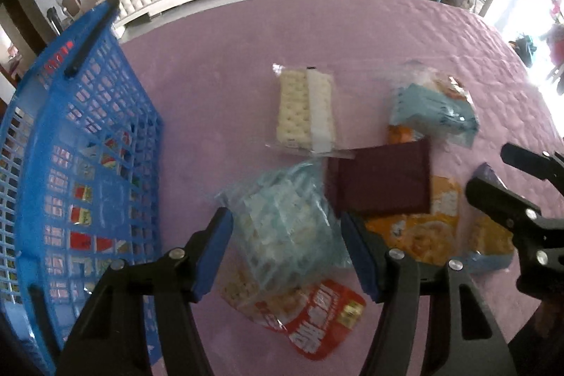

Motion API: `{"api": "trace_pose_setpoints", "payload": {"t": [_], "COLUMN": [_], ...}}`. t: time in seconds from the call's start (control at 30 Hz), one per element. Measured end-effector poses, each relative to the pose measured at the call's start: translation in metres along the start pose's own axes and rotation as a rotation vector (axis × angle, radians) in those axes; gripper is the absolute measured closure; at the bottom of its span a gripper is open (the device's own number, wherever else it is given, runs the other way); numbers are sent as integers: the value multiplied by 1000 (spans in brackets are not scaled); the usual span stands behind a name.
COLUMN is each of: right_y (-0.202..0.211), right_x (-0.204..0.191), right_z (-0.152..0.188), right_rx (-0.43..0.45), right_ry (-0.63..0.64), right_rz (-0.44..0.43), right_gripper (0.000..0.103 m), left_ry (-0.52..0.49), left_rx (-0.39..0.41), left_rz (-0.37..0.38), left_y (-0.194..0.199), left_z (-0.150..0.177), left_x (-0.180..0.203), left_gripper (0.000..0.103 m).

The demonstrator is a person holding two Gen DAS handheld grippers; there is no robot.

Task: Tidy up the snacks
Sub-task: 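Grasp the light blue striped bag with the left gripper while the right gripper reaches the cartoon bag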

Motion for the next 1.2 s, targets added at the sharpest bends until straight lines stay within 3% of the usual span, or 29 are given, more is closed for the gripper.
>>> {"api": "trace_pose_setpoints", "payload": {"t": [0.13,0.33,0.4,0.53,0.77,0.97,1.2], "right_y": [-3,0,0,6,23,9,-18], "right_x": [2,8,12,16,25,28,22], "right_z": [0,-2,-2,-6,-26,-48,-66], "right_rx": [-13,-15,-17,-9,32,-3,-89], "right_ry": [-2,-39,-47,-20,23,106,148], "right_rz": [1,3,-7,-18,39,102,47], "right_gripper": [23,23,23,23,20,11,11], "left_ry": [23,-2,-43,-49,-42,-45,-25], "left_rx": [-26,-11,13,40,140,192,171], "left_rz": [37,28,9,74,86,51,60], "left_y": [-11,-17,-18,-10,29,41,32], "left_z": [-9,-13,-11,-8,-13,-28,-37], "left_x": [-5,-1,8,15,18,25,20], "left_gripper": [41,44,51,51,51,51,51]}}
Point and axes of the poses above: each gripper's, at about its wrist camera, not at the fingertips, and y roughly against the way its jaws point, x to its right, z to its underside, the point moved 3 cm from there along -y, roughly the way its jaws point, and after that the axes turned 12 degrees about -x, right-handed, at the moved point
